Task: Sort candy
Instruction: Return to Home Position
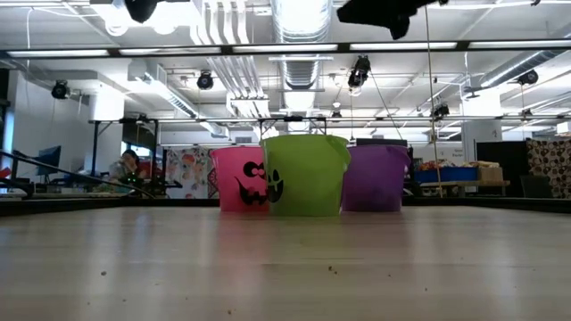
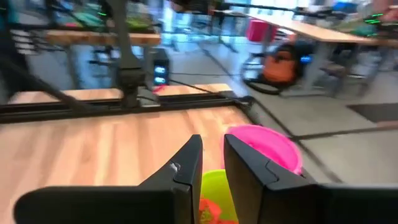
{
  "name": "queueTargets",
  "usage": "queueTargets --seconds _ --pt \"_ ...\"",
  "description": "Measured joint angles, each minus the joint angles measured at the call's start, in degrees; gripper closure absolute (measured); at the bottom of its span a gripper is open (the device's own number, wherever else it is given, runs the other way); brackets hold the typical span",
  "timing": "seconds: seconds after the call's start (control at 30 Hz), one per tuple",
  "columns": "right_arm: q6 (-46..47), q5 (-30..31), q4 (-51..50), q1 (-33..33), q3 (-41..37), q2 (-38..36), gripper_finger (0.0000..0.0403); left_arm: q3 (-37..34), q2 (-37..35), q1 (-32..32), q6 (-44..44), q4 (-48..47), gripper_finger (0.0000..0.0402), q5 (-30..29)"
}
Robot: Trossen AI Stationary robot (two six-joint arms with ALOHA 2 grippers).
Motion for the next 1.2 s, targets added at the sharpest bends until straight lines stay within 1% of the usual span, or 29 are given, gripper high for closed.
queueTargets --seconds 0.07,0.13,0.27,0.4,0.6,0.73,0.8,0.9,0.97,1.2 --pt "0.2 -5.5 0.6 -1.8 -2.2 -2.2 0.0344 -3.5 -3.2 0.0 0.5 1.4 0.0209 0.1" --pt "0.9 -8.1 0.0 -2.9 -4.6 -4.3 0.0344 -7.5 -6.1 0.0 1.8 4.6 0.0209 0.4" --pt "1.9 -7.9 1.3 -4.7 -8.7 -9.4 0.0344 -15.5 -11.8 0.3 4.0 10.8 0.0210 0.0" --pt "1.6 -11.6 4.2 -5.1 -12.6 -14.4 0.0344 -21.4 -19.0 0.5 4.4 12.5 0.0210 -1.7" --pt "4.0 -11.3 6.7 -5.1 -18.8 -23.1 0.0344 -27.9 -31.6 0.5 5.1 11.8 0.0210 -7.9" --pt "5.1 -11.3 7.3 -5.1 -22.0 -27.5 0.0344 -31.2 -40.6 0.5 4.7 11.0 0.0210 -8.1" --pt "5.1 -11.3 7.4 -5.1 -23.0 -29.3 0.0344 -32.3 -43.9 0.5 4.2 9.6 0.0210 -8.2" --pt "4.8 -11.3 7.4 -5.2 -24.1 -31.2 0.0344 -31.8 -43.1 0.6 3.5 6.7 0.0210 -9.6" --pt "4.8 -11.3 7.7 -5.2 -24.8 -32.0 0.0344 -31.5 -41.5 0.6 3.5 7.1 0.0210 -9.7" --pt "4.9 -11.3 12.6 -5.3 -30.8 -36.2 0.0344 -32.3 -43.8 0.6 2.2 0.8 0.0210 -10.7"
